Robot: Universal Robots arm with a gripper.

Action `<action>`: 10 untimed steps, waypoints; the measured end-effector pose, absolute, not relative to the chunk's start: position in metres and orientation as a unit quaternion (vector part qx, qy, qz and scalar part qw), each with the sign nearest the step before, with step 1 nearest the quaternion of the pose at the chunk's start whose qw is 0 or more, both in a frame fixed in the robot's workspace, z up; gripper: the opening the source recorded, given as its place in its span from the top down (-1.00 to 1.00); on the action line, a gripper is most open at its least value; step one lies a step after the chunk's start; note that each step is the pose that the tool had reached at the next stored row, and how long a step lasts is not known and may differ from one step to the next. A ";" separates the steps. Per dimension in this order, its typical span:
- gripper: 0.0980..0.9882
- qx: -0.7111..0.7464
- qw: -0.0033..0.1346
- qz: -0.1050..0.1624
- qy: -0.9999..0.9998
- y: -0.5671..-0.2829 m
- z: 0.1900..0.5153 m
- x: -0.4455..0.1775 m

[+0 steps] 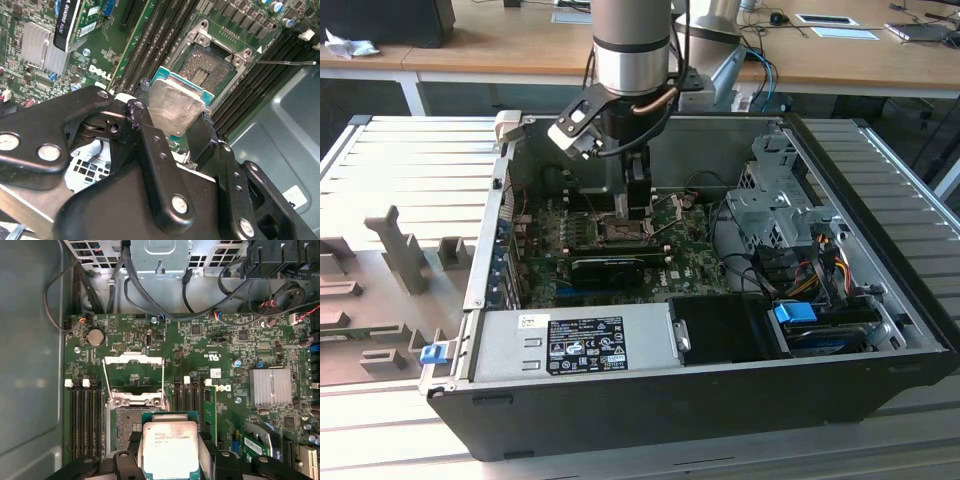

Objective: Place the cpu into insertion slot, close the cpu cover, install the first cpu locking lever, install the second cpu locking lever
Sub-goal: 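Place the cpu into insertion slot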

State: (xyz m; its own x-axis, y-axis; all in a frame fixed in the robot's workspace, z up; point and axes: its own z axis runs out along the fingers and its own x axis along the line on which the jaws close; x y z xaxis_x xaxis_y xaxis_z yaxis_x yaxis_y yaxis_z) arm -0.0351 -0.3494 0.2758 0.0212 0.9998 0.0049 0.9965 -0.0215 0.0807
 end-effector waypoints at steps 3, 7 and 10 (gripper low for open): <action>0.02 0.714 0.027 0.030 0.699 -0.349 0.275 -0.036; 0.02 0.714 0.027 0.030 0.699 -0.349 0.274 -0.036; 0.02 0.714 0.027 0.030 0.699 -0.349 0.274 -0.037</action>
State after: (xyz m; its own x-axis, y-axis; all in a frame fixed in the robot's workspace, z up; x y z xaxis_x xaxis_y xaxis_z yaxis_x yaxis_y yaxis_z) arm -0.0366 -0.3494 0.2738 0.0213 0.9998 0.0051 0.9965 -0.0216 0.0807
